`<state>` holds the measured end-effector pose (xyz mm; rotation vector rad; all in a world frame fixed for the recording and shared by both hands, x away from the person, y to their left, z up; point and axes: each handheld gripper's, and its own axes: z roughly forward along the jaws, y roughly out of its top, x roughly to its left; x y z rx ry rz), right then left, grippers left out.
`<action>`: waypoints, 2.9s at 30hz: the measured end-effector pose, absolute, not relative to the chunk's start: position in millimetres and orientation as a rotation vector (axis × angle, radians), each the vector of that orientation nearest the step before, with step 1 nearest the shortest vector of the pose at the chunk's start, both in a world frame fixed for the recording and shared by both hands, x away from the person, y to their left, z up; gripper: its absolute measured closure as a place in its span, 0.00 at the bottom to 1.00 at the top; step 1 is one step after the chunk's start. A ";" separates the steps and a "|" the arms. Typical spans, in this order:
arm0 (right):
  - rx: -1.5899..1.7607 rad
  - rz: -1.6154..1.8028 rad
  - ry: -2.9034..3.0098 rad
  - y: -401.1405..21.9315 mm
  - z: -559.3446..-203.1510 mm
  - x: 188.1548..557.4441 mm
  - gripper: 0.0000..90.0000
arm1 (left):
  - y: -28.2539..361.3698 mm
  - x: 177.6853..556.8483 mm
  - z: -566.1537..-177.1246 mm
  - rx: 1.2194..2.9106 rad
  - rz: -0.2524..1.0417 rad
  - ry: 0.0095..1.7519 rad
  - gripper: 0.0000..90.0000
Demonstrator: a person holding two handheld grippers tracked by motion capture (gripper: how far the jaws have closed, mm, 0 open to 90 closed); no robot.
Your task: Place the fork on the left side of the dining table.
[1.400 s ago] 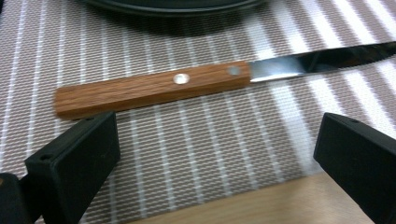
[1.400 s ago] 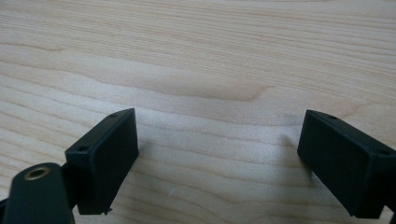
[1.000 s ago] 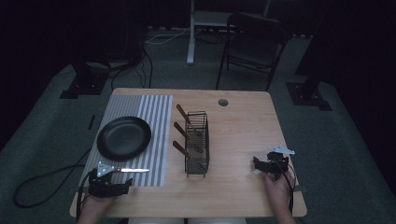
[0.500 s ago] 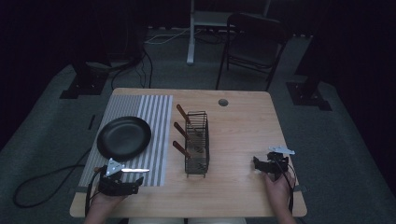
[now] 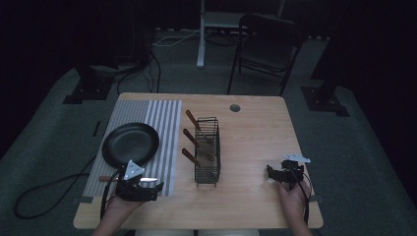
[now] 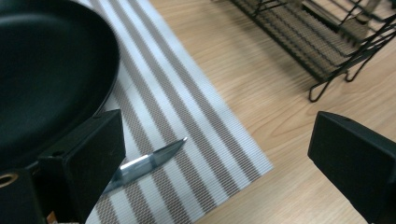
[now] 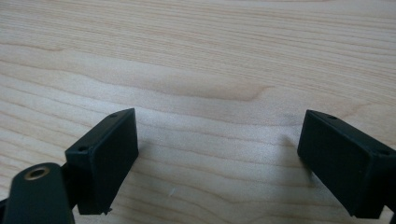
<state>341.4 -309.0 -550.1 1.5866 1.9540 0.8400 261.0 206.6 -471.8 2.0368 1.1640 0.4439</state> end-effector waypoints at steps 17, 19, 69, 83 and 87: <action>1.585 0.841 1.954 -309.0 -550.2 341.5 0.13 | 175.3 272.3 -449.4 2.029 0.417 1.060 0.05; 1.585 0.841 1.954 -309.0 -550.3 341.5 0.13 | 171.6 273.6 -446.9 2.022 0.411 1.048 0.05; 1.586 0.842 1.952 -308.8 -550.2 341.0 0.14 | 111.5 309.5 -424.0 1.950 0.294 0.894 0.70; 1.586 0.842 1.952 -308.9 -550.2 341.0 0.14 | 111.1 308.7 -422.1 1.898 0.198 0.851 0.85; 1.586 0.842 1.952 -308.9 -550.2 341.0 0.14 | 111.4 308.9 -421.5 1.897 0.197 0.850 0.85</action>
